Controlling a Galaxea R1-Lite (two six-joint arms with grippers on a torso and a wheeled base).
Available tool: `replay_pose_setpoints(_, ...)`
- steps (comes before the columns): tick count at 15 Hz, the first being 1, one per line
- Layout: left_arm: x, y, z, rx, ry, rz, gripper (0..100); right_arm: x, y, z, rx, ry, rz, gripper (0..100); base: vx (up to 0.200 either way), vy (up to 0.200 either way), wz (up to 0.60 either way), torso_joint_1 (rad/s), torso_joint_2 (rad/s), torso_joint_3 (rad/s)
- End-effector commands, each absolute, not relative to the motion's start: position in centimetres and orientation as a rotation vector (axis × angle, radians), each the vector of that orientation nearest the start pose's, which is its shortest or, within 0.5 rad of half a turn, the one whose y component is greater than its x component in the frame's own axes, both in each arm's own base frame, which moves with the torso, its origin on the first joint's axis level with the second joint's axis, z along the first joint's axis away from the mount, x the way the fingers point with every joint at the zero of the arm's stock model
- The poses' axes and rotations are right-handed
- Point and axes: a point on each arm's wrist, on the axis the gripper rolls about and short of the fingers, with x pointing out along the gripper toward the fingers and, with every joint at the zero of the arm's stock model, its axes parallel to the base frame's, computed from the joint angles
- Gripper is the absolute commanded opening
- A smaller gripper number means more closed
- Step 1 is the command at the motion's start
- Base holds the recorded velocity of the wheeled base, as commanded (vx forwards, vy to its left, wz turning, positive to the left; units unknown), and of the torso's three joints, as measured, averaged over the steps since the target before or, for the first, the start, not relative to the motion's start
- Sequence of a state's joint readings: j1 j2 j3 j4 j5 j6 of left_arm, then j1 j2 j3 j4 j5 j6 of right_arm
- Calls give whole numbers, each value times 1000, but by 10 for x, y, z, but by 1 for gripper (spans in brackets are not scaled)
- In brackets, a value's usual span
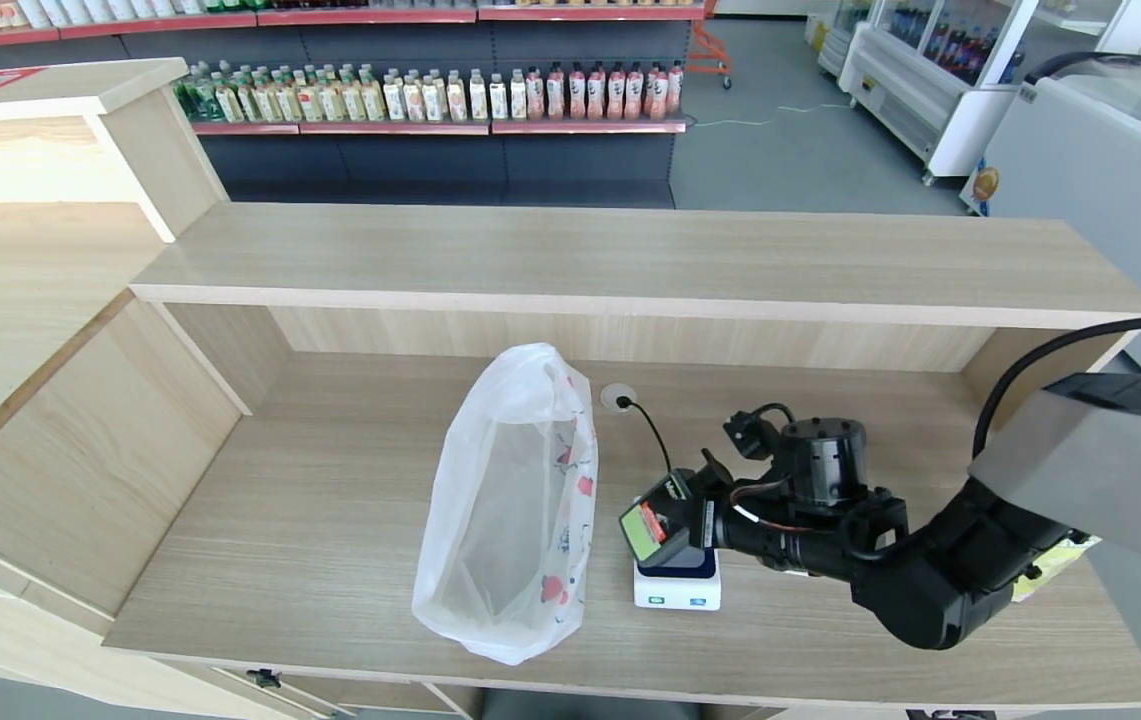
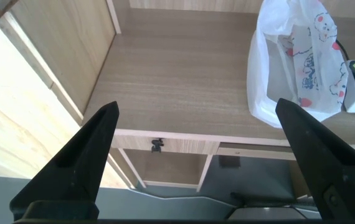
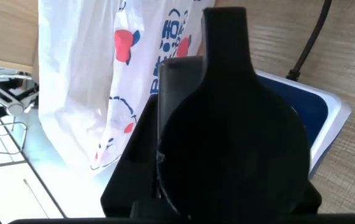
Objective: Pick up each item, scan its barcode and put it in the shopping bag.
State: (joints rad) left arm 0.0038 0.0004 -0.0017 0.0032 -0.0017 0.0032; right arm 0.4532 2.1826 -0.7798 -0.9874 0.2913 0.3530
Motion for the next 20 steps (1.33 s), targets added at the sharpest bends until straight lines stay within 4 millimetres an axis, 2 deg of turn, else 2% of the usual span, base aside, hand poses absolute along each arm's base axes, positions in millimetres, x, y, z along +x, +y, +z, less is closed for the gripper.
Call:
replay_pose_setpoints(1, -23, 0, 76, 3, 2, 3, 100, 329, 172, 33, 284, 578, 630, 0, 0, 0, 0, 0, 0, 0)
replay_pose_setpoints(4, -23, 0, 76, 3, 2, 3, 100, 326, 177, 40, 284, 561, 645, 0, 0, 0, 0, 0, 0, 0)
replay_pose_setpoints(5, -23, 0, 76, 3, 2, 3, 100, 322, 175, 56, 292, 527, 654, 0, 0, 0, 0, 0, 0, 0)
replay_pose_setpoints(7, -23, 0, 76, 3, 2, 3, 100, 317, 171, 72, 298, 491, 659, 0, 0, 0, 0, 0, 0, 0)
replay_pose_setpoints(10, -23, 0, 76, 3, 2, 3, 100, 290, 150, 110, 313, 419, 666, 0, 0, 0, 0, 0, 0, 0)
replay_pose_setpoints(11, -23, 0, 76, 3, 2, 3, 100, 288, 149, 112, 314, 415, 668, 0, 0, 0, 0, 0, 0, 0)
replay_pose_setpoints(12, -23, 0, 76, 3, 2, 3, 100, 273, 134, 126, 321, 391, 689, 0, 0, 0, 0, 0, 0, 0)
replay_pose_setpoints(14, -23, 0, 76, 3, 2, 3, 100, 264, 123, 129, 317, 390, 678, 0, 0, 0, 0, 0, 0, 0)
replay_pose_setpoints(16, -23, 0, 76, 3, 2, 3, 100, 268, 115, 131, 298, 367, 653, 0, 0, 0, 0, 0, 0, 0)
replay_pose_setpoints(18, -23, 0, 76, 6, 2, 3, 100, 284, 108, 136, 273, 325, 625, 0, 0, 200, 0, 2, 2, 7)
replay_pose_setpoints(20, -23, 0, 76, 6, 2, 3, 100, 292, 107, 142, 274, 316, 614, 0, 0, 200, 0, 2, 5, 12)
